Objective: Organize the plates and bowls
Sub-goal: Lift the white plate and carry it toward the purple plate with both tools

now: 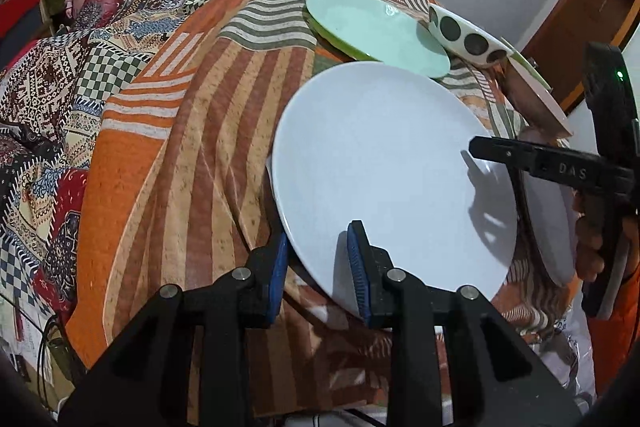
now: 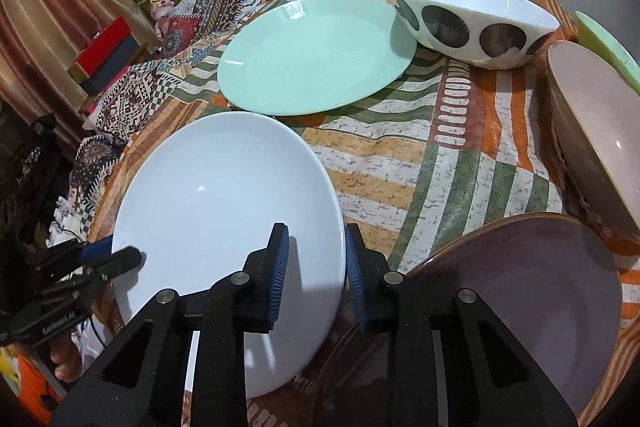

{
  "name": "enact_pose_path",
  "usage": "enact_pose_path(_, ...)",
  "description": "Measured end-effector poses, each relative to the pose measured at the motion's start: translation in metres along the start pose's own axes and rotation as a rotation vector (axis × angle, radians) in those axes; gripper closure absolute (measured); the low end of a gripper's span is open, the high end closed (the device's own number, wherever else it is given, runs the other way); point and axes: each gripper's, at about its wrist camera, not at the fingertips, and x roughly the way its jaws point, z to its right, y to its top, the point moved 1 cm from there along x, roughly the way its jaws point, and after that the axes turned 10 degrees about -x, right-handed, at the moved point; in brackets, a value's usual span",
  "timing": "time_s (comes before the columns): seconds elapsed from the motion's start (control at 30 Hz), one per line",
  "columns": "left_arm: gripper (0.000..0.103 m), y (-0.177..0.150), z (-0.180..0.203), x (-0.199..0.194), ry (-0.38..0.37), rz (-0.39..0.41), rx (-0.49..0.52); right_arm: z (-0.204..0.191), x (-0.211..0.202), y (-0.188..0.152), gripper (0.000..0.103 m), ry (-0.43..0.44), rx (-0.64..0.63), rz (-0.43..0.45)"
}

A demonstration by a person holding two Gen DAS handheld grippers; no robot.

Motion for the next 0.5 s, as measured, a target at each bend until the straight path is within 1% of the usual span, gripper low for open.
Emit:
enact_pose_path(0.17,0.074,0.001,-0.002,-0.002,-0.002,-0.006,-0.021,-0.004,0.003,0.001,0.077,-0.009,-0.026,-0.020)
enact_pose_path(0.3,0.076,0.003,-0.004,-0.005,0.000,-0.005,-0.037,-0.004,0.001,-0.001,0.079,-0.006,-0.021,-0.015)
enact_pose_path(0.5,0.078,0.004,0.000,-0.012,0.038,0.025,-0.014,-0.006,-0.004,-0.004,0.082,0.000,-0.003,0.003)
